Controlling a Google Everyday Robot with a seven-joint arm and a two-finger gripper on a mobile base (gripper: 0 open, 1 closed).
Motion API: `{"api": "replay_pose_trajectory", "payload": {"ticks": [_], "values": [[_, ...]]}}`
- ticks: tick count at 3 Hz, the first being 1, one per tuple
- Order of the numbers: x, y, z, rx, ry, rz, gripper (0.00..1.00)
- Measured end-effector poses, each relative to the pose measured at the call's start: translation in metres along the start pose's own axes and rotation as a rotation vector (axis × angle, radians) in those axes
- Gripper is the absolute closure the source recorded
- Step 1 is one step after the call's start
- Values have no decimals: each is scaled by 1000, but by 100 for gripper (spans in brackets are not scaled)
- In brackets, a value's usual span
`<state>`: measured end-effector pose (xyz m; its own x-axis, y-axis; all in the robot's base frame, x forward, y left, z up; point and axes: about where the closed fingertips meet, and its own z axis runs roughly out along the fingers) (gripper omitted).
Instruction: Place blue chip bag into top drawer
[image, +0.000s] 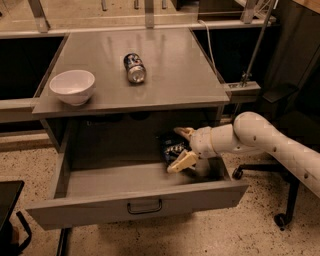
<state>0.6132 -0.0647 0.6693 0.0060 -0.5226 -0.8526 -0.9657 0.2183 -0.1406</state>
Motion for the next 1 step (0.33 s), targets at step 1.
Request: {"api": "replay_pose_trajectory", "payload": {"ticks": [1], "values": [[0,0,0,0,0,0,0]]}}
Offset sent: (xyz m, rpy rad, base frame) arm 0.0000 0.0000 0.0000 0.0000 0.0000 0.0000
